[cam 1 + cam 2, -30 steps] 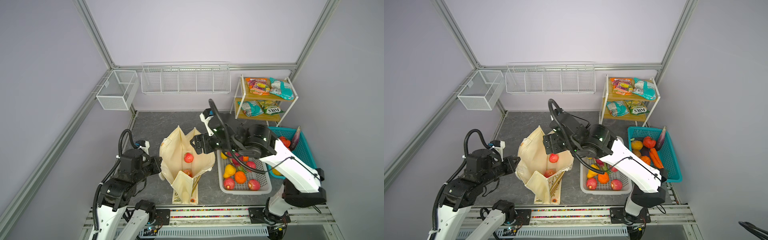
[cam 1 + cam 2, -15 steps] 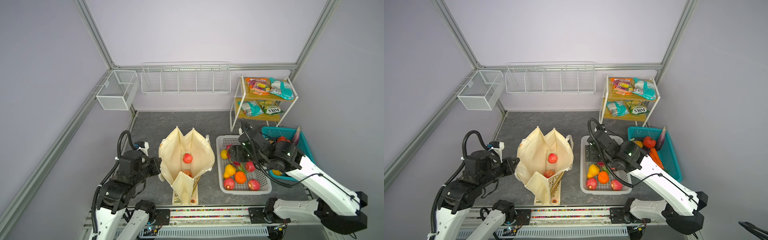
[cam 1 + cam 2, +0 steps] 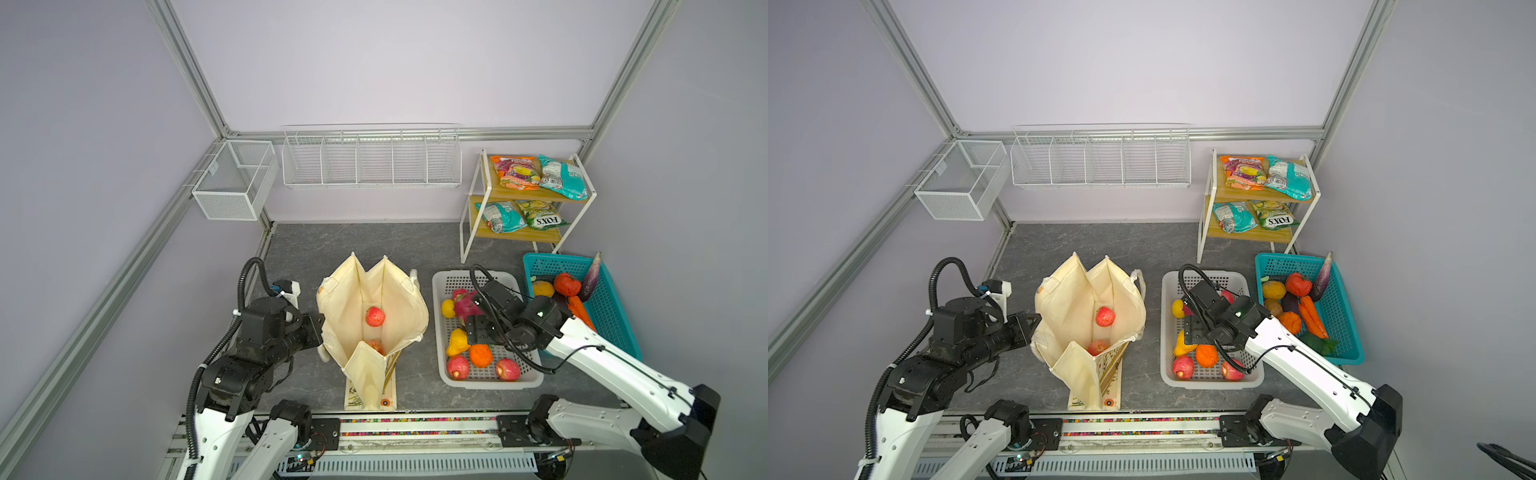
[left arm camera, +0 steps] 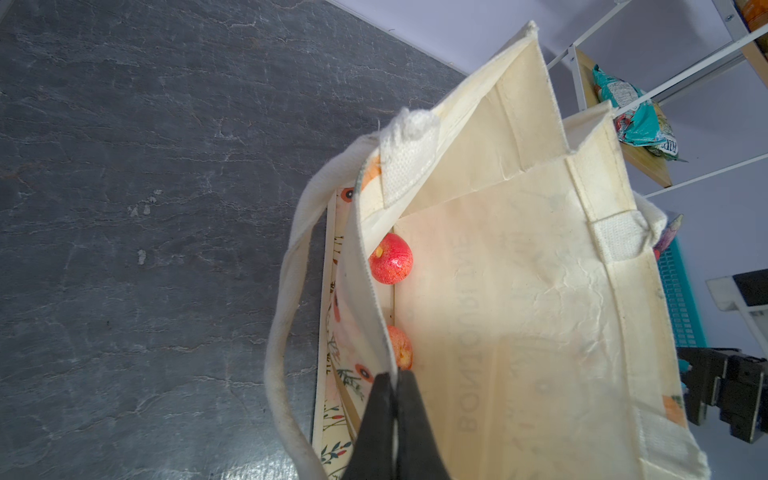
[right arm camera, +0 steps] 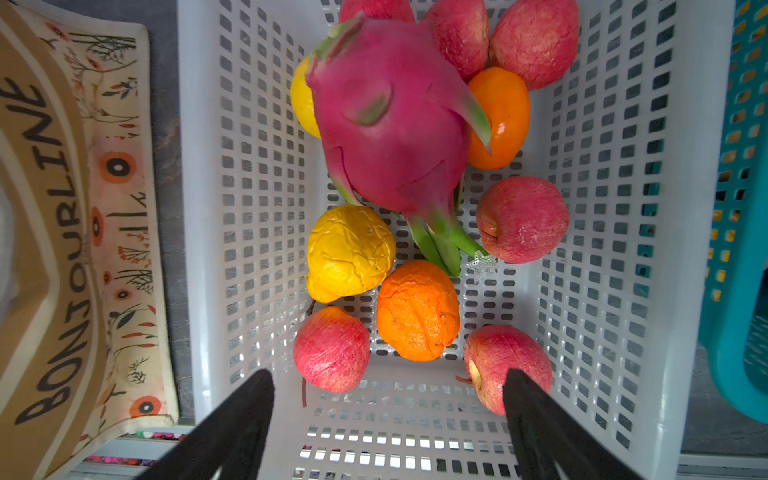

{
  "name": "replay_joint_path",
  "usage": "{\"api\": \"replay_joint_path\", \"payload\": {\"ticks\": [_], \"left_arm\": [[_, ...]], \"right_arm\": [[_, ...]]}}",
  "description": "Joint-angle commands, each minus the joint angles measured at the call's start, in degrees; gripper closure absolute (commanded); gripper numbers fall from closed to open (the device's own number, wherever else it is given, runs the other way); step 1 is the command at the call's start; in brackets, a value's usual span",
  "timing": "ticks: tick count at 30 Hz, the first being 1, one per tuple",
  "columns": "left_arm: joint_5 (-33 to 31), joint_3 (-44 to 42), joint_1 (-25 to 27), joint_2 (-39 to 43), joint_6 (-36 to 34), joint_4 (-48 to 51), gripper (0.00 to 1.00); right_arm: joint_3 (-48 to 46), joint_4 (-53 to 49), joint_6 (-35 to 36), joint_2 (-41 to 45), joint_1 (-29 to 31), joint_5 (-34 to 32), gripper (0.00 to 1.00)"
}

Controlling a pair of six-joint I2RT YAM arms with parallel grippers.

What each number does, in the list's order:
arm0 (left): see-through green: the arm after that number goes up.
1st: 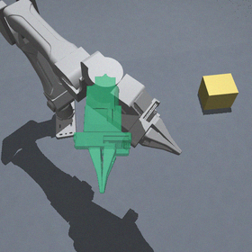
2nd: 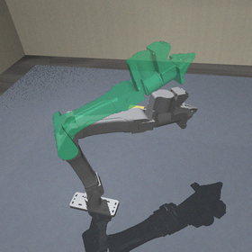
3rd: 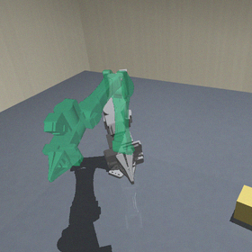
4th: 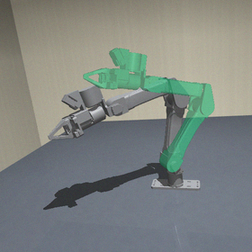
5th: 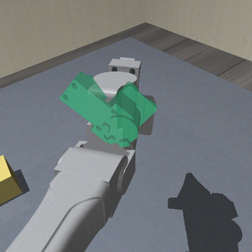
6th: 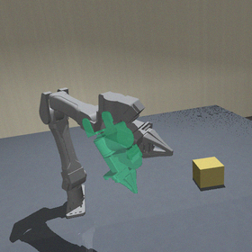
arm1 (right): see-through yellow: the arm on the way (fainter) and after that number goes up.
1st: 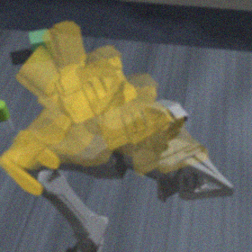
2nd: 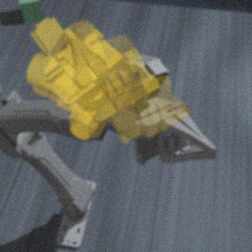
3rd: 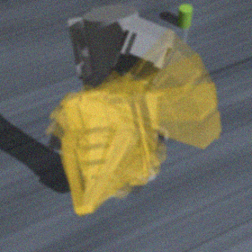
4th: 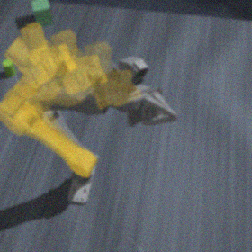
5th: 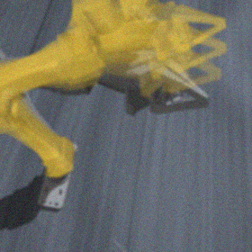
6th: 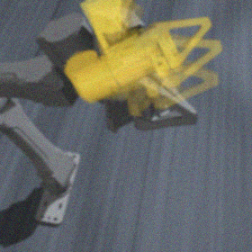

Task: Place the food into the grocery bag and tie it
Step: 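Lower the right gripper onto the orange under the dragon fruit and close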

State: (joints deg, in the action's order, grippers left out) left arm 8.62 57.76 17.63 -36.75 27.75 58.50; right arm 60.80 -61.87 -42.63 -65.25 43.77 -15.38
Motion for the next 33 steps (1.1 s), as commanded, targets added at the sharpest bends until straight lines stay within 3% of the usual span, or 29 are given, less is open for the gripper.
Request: {"api": "replay_joint_path", "payload": {"ticks": [1,9,33], "left_arm": [[0.9,0.1,0.0,0.2,-0.8,0.4,1.00],[1.1,0.2,0.0,0.1,-0.9,0.4,1.00],[1.0,-1.3,0.0,-1.9,-1.6,-1.5,1.00]], "right_arm": [[-2.3,2.3,-0.2,0.2,-1.7,2.2,0.11],[-7.6,6.5,1.2,-3.1,-4.6,7.0,0.11],[-14.8,13.2,5.7,-11.4,-10.7,11.3,0.10]]}}
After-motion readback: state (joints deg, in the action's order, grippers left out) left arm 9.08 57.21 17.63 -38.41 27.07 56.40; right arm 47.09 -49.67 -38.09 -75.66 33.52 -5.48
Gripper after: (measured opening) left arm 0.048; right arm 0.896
